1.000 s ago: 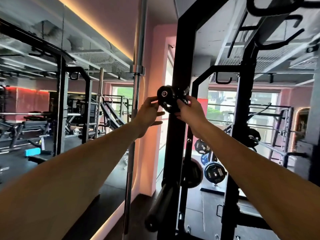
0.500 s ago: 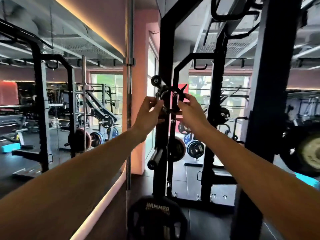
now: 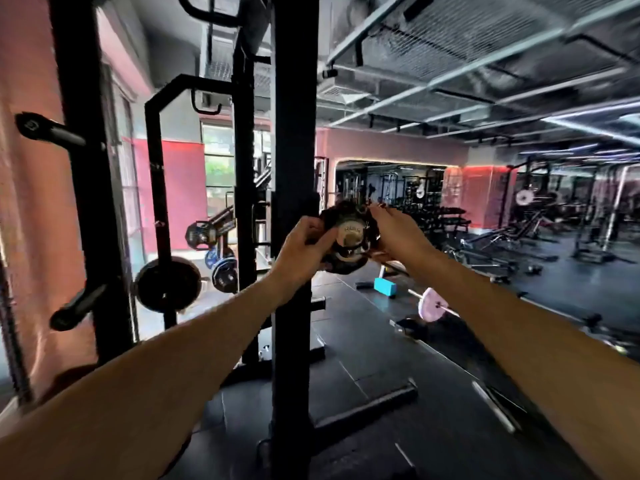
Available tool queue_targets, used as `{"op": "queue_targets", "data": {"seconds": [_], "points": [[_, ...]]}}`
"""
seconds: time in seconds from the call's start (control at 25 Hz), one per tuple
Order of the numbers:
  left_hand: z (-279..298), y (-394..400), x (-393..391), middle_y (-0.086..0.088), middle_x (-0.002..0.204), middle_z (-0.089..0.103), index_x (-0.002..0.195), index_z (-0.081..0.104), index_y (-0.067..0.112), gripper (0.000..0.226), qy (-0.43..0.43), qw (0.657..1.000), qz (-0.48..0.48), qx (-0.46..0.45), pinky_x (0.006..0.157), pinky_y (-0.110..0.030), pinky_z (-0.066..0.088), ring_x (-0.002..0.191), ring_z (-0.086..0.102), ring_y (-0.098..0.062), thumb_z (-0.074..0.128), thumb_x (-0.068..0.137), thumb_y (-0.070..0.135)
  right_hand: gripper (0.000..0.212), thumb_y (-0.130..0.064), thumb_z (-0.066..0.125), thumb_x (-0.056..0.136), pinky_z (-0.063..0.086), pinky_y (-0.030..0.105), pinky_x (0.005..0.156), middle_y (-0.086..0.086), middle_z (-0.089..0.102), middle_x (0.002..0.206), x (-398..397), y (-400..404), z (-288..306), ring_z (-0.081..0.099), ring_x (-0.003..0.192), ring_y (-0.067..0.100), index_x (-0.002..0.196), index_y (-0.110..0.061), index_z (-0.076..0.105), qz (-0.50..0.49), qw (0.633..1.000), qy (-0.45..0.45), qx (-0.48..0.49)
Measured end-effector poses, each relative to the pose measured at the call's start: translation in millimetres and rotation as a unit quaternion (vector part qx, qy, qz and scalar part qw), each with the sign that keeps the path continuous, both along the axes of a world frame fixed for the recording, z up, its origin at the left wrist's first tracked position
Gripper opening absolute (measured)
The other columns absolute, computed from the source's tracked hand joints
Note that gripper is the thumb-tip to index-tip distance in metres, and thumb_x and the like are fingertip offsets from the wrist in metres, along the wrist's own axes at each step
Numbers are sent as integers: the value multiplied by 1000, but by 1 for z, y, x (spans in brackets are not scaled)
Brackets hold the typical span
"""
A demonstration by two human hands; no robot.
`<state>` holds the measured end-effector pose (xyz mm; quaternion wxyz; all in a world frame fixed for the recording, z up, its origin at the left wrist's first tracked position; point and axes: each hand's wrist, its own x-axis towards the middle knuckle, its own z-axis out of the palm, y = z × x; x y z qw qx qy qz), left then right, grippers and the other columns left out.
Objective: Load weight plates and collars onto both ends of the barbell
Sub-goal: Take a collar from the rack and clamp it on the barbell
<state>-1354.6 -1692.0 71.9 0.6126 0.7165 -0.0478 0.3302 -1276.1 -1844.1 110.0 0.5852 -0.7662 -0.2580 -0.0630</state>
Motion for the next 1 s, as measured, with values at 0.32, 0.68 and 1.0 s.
{"op": "queue_targets", "data": {"seconds": [0.32, 0.68, 1.0], "points": [[-65, -138, 107, -9, 114, 53, 82, 52, 17, 22, 84, 996, 18, 35, 76, -52, 58, 89, 66, -33, 69, 95, 21, 35, -33, 44, 104, 49, 26, 60, 16, 65, 104, 109, -143, -53, 62, 81, 28, 102, -4, 65, -44, 994, 51, -84], [-102, -150, 157, -8, 107, 53, 88, 61, 14, 10, 60, 982, 170, 50, 70, -39, 56, 78, 64, -15, 66, 97, 12, 18, -42, 46, 104, 63, 39, 75, -3, 68, 105, 199, -149, -93, 73, 91, 24, 96, -32, 59, 148, 983, 102, -44], [-91, -90, 205, 12, 95, 66, 119, 53, 43, 49, 53, 959, 235, 148, 67, -21, 53, 63, 63, 4, 67, 93, 4, 40, -49, 41, 104, 59, 31, 76, -4, 65, 104, 249, -95, -79, 67, 91, 16, 127, -24, 62, 181, 977, 107, -45]]}}
